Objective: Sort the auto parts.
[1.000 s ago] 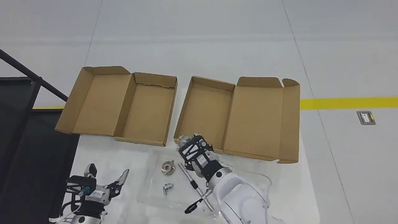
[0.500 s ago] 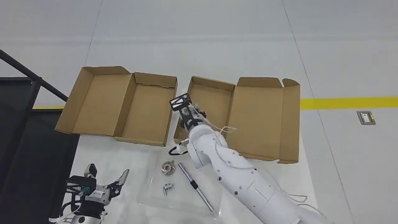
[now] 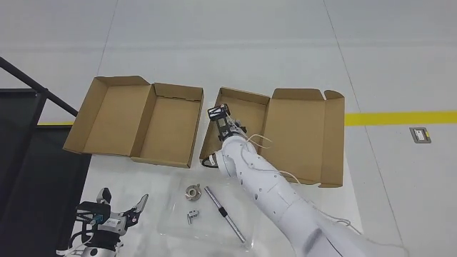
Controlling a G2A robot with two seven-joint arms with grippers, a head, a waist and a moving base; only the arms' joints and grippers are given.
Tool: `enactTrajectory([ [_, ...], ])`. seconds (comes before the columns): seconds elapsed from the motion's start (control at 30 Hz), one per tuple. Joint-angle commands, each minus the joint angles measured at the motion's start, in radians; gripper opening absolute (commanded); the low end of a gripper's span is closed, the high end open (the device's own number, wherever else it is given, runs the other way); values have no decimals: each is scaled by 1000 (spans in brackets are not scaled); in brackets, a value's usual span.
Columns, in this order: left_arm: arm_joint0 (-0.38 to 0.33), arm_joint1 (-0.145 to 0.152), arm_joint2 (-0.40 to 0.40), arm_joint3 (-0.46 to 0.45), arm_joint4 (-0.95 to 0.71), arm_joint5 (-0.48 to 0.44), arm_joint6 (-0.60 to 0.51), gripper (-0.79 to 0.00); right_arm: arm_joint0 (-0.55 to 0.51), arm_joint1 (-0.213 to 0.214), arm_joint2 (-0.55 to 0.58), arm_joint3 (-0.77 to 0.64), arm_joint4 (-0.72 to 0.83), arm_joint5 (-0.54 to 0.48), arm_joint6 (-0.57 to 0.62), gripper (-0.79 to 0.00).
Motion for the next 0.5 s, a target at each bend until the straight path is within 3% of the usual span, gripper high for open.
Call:
enactTrajectory([
  [0.0,0,0,0,0,0,0,0,0,5,-10,8,37,18,-12,-20,-785],
  [0.03,0,0,0,0,0,0,0,0,8,-15,13,50,29,-20,-28,-785],
  [0.1,0,0,0,0,0,0,0,0,14,-22,22,79,47,-39,-46,-505],
  [0.2,0,0,0,0,0,0,0,0,22,-32,32,111,64,-61,-64,-397],
  [0.3,0,0,0,0,0,0,0,0,27,-38,44,134,79,-79,-83,-123],
  [0.37,0,0,0,0,0,0,0,0,29,-41,53,143,91,-91,-102,-34],
  [0.47,0,0,0,0,0,0,0,0,32,-44,60,151,94,-89,-116,0],
])
